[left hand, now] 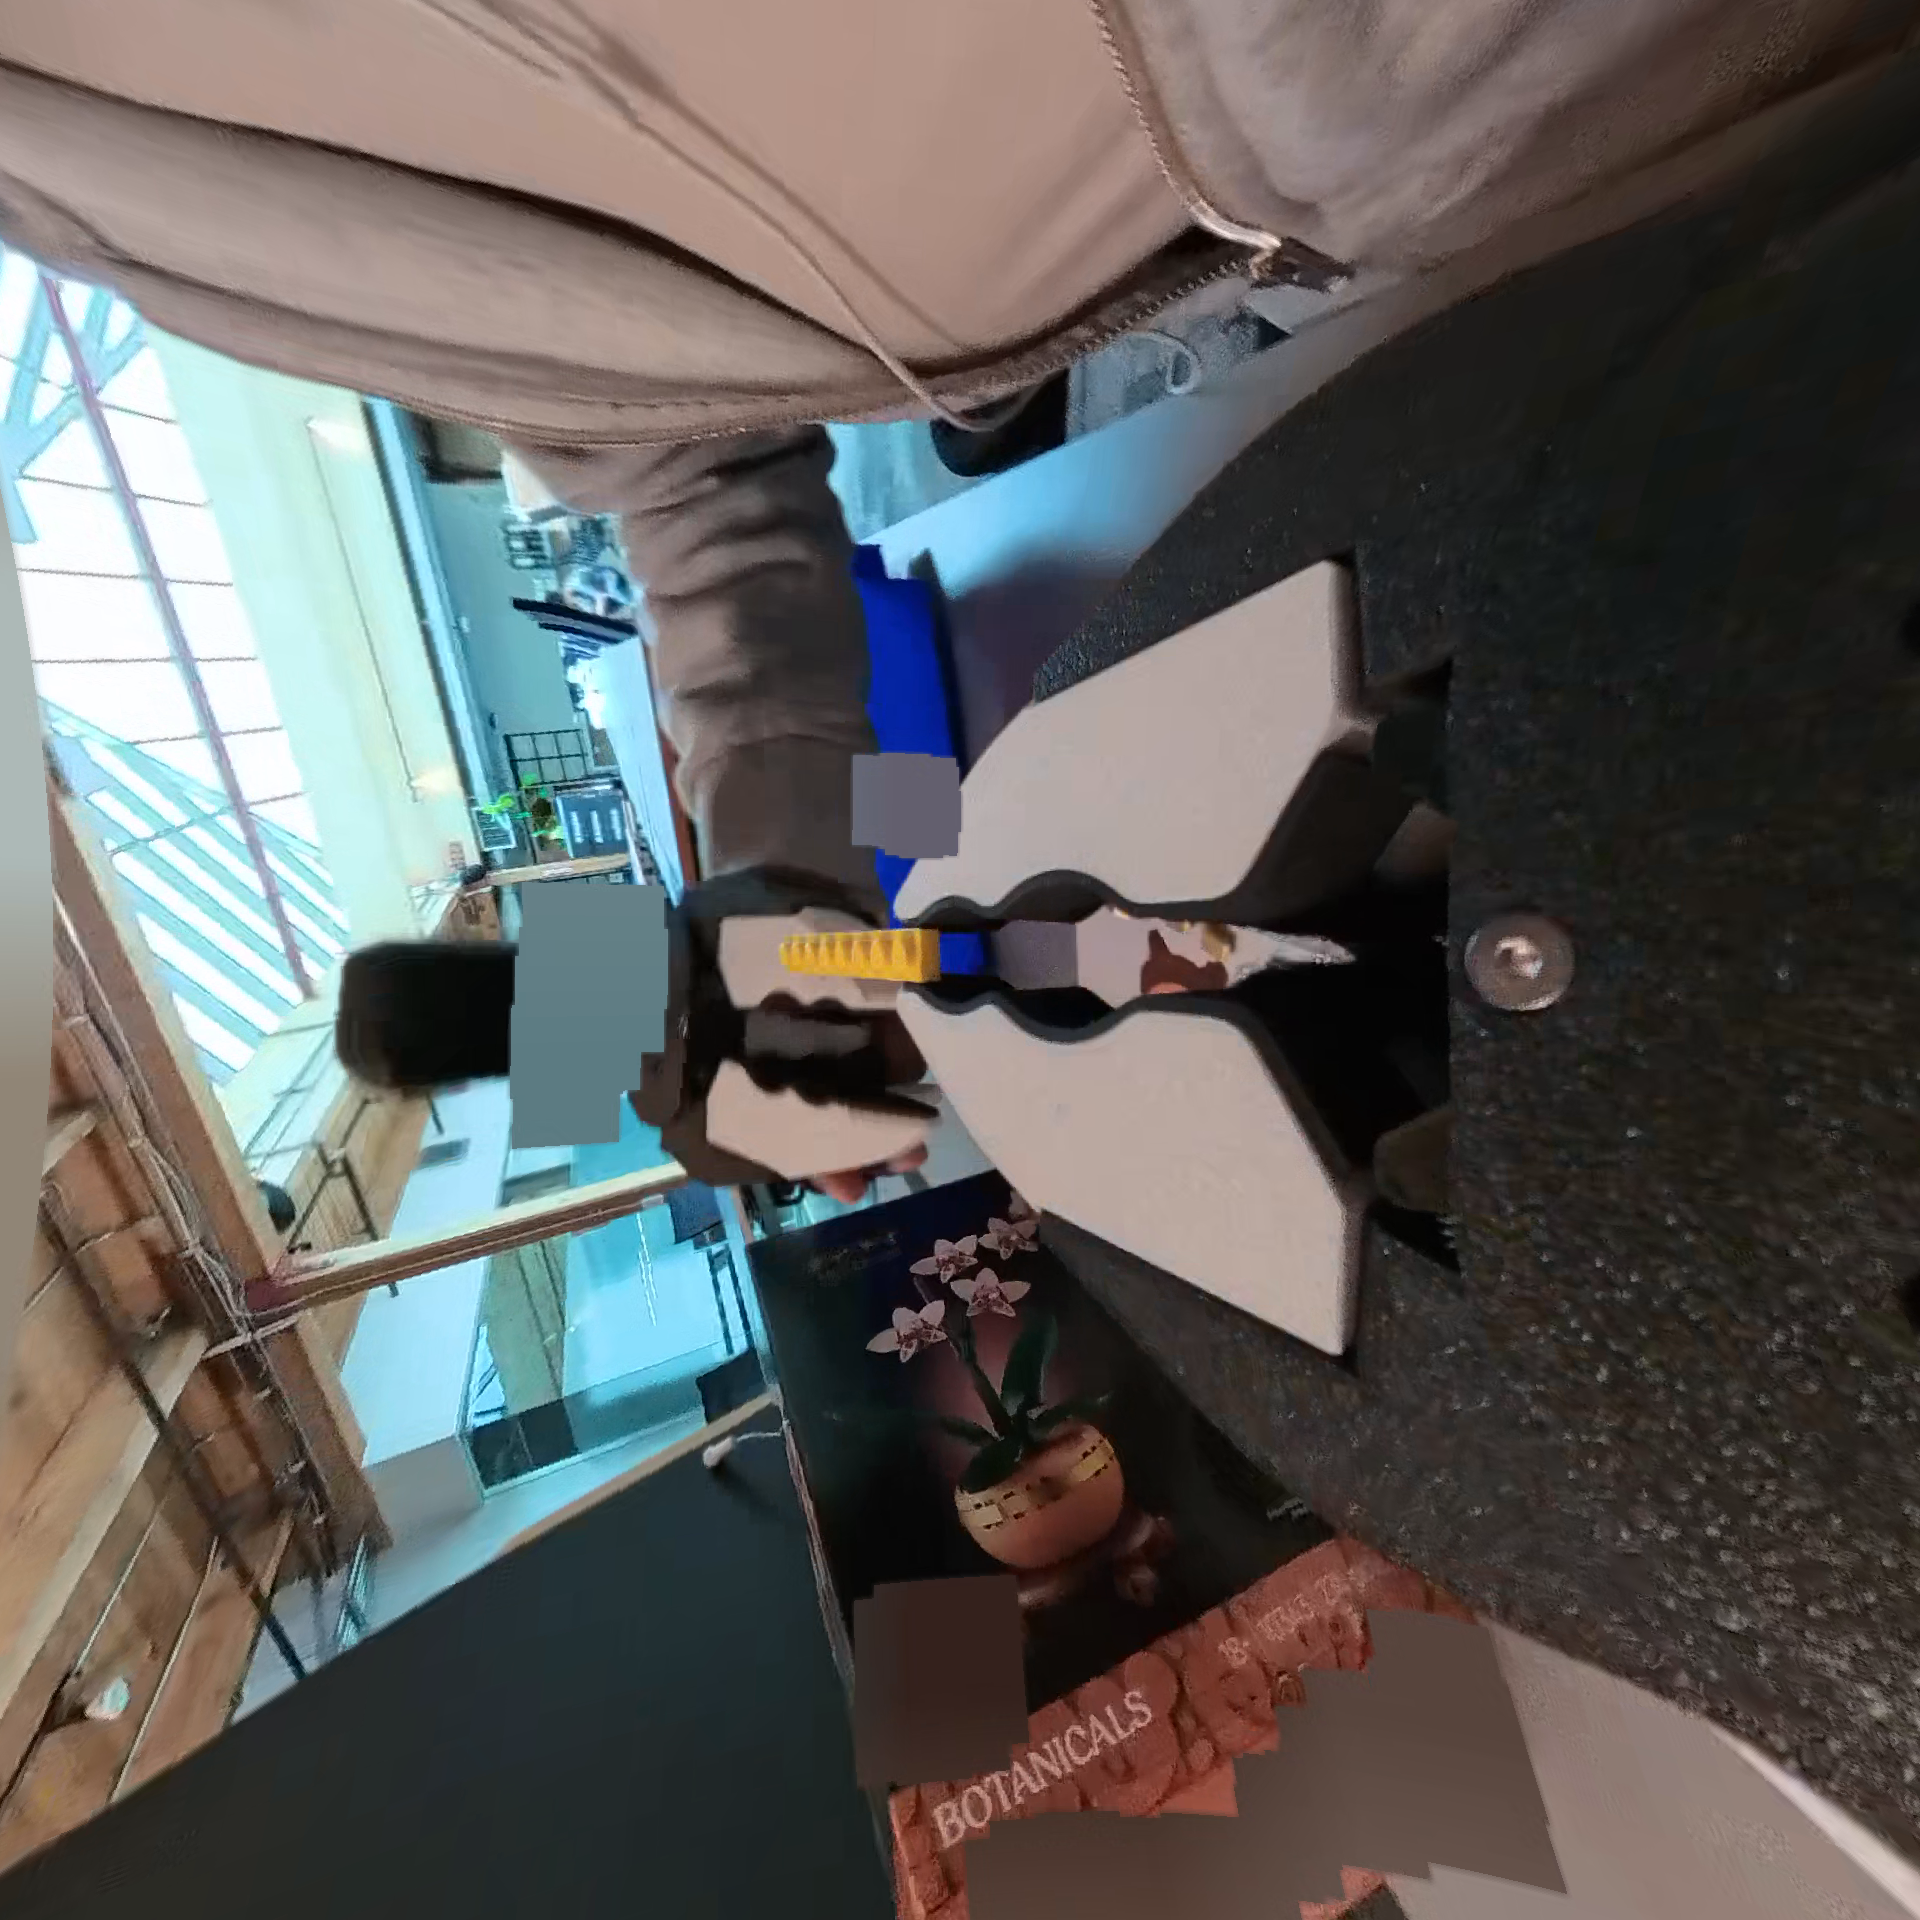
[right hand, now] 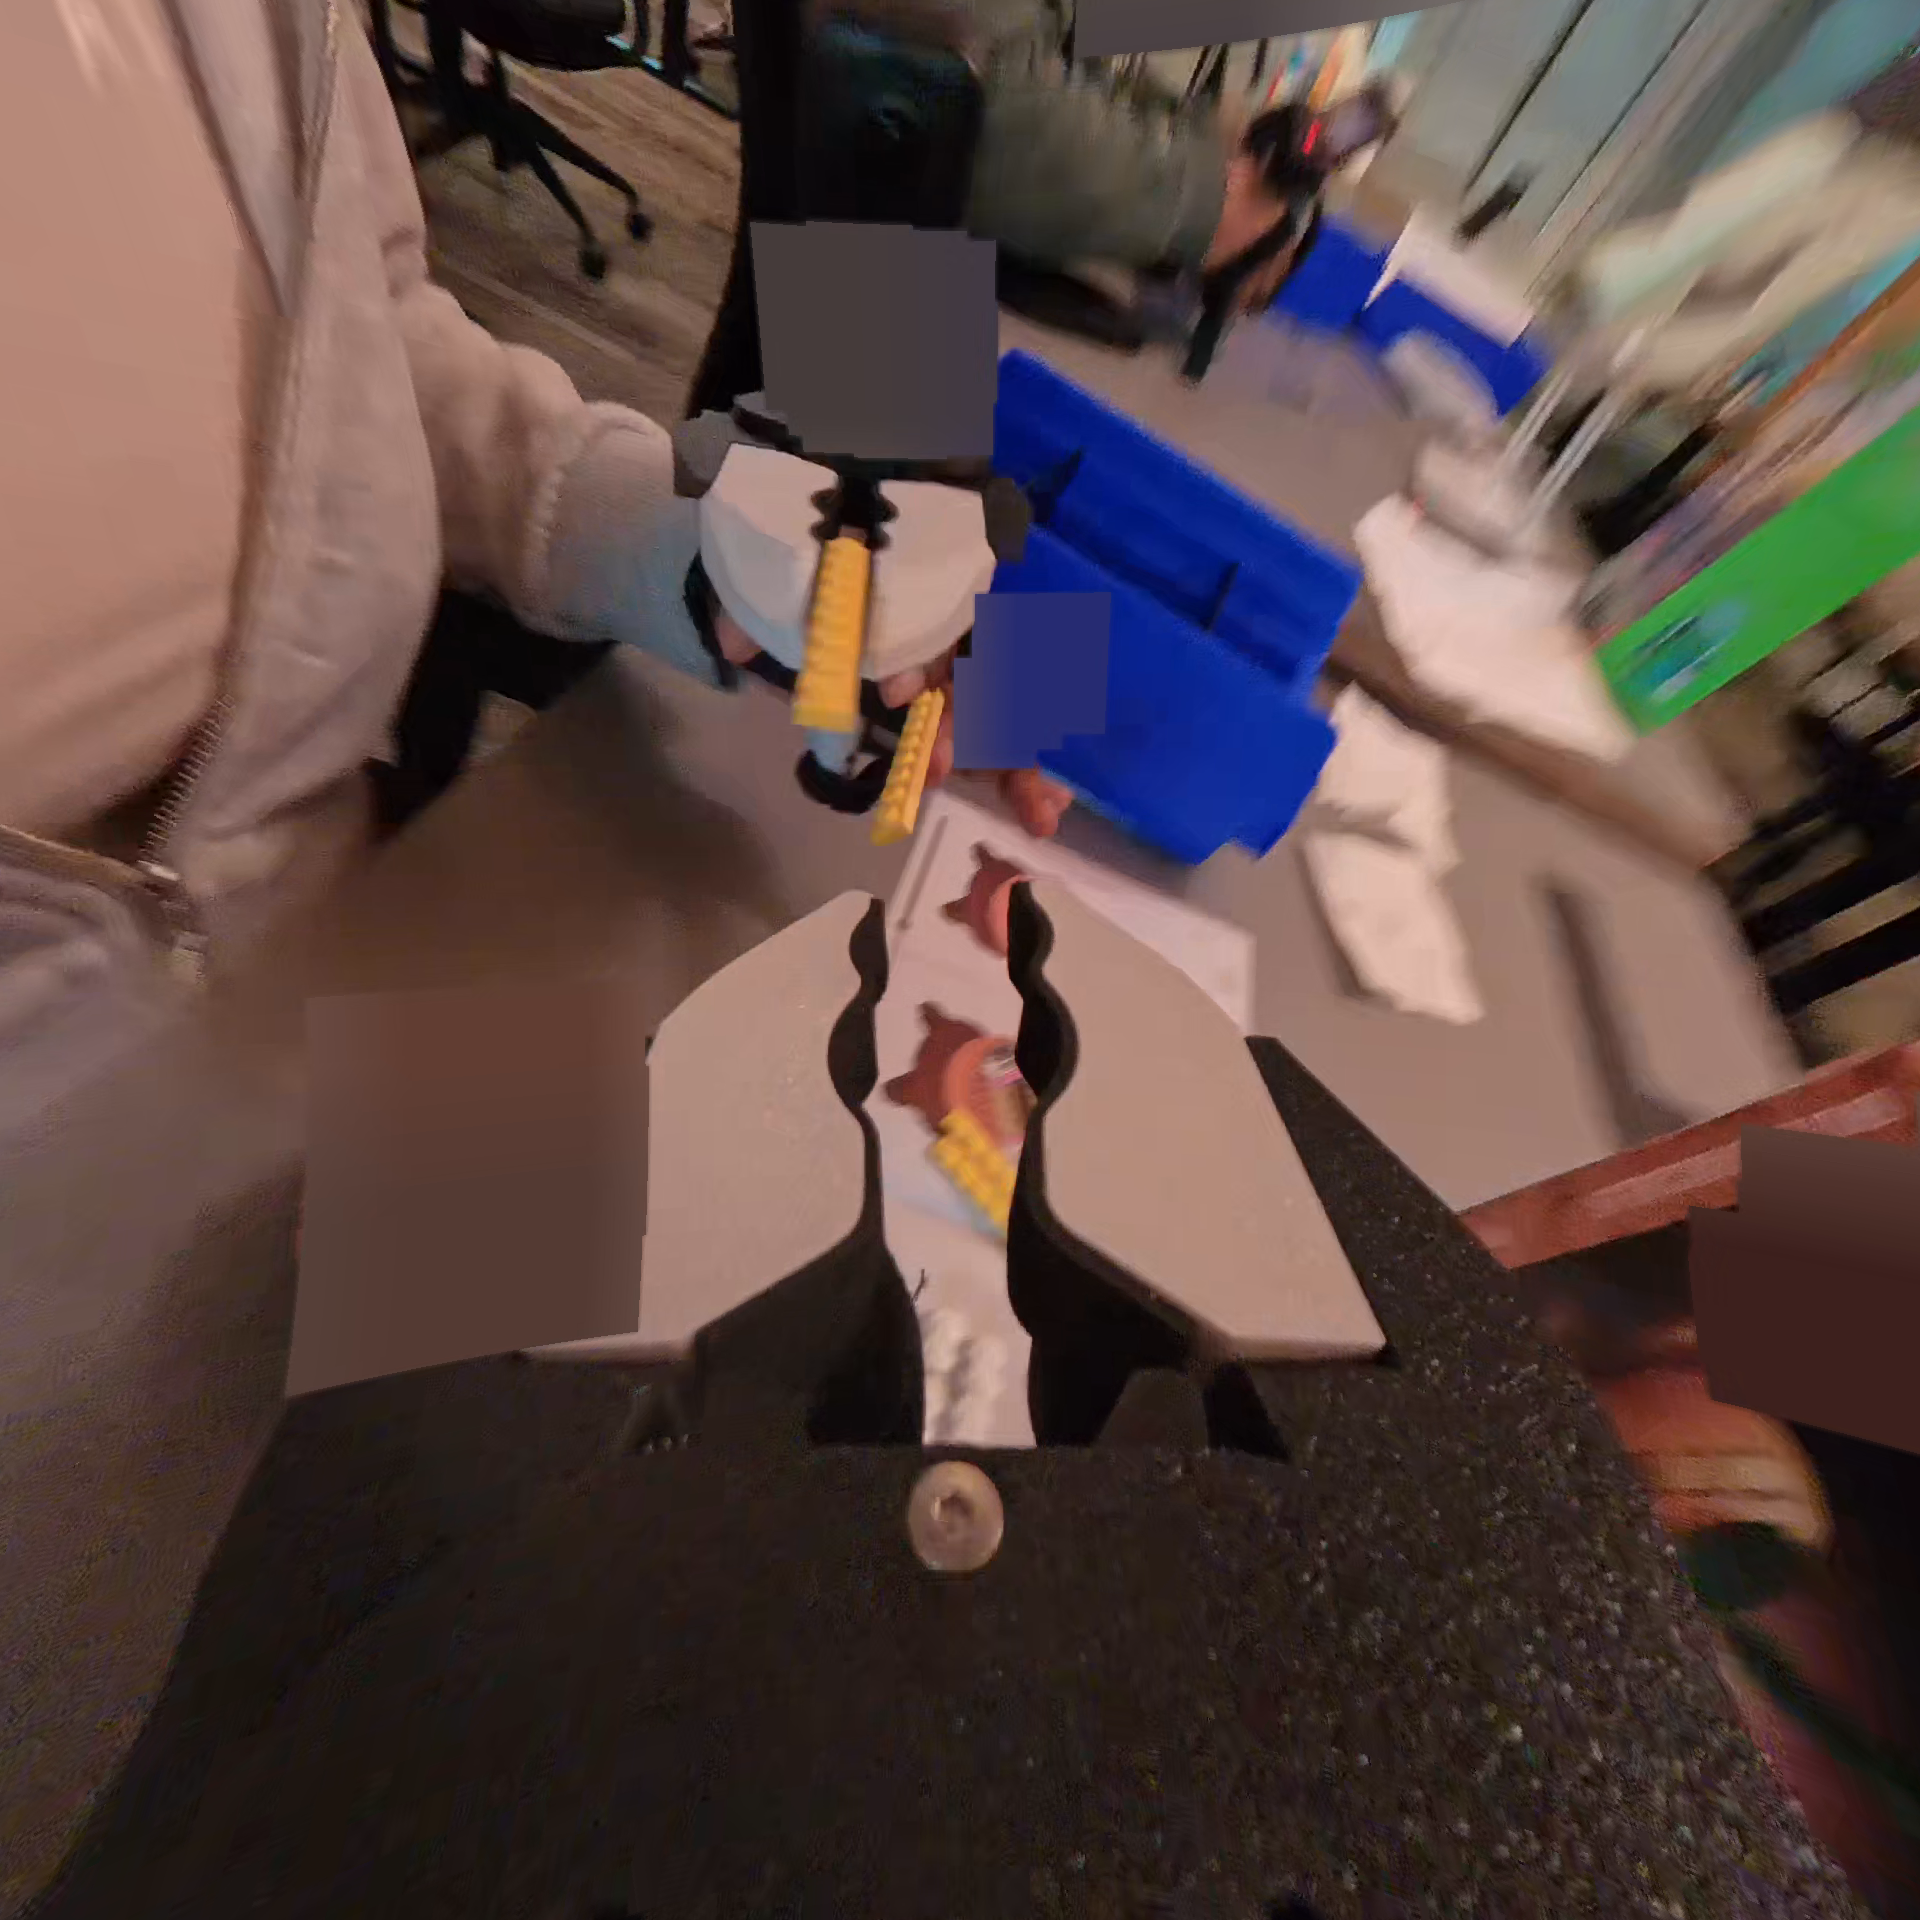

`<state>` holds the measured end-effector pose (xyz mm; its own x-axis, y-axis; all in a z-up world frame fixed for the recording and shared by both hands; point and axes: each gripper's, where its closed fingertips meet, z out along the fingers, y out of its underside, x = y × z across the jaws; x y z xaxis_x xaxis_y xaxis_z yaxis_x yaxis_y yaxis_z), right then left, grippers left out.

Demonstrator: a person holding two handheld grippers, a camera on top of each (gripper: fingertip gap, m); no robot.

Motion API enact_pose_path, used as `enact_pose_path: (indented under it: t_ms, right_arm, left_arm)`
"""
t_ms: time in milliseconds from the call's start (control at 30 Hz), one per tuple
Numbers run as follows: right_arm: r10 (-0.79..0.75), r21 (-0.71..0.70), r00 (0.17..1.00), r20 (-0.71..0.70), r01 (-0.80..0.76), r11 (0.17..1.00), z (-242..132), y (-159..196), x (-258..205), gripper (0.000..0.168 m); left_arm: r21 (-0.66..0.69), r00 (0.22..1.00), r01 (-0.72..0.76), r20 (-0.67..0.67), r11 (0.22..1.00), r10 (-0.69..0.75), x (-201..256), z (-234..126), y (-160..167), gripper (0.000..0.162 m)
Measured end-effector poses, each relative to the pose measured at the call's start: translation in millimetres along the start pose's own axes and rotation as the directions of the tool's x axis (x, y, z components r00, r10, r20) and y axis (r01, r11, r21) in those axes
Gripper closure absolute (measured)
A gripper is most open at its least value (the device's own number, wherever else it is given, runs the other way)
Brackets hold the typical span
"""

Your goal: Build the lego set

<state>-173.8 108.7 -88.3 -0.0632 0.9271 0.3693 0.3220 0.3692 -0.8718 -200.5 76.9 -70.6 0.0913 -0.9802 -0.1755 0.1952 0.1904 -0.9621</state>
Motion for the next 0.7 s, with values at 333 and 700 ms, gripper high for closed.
enact_pose_path:
  t_ms: [333,700]
  right_arm:
    - [-0.312,-0.040,0.946,-0.087,0.310,0.950,20.0,-12.5,-9.8,0.158]
    - [-0.036,-0.054,0.982,-0.185,0.026,0.998,-13.7,4.6,8.7,0.161]
  left_arm:
    - [0.043,0.995,0.098,-0.018,0.994,-0.097,-0.3,6.8,-9.5,0.156]
    - [-0.073,0.999,0.047,0.026,0.996,-0.045,-5.7,4.1,8.3,0.155]
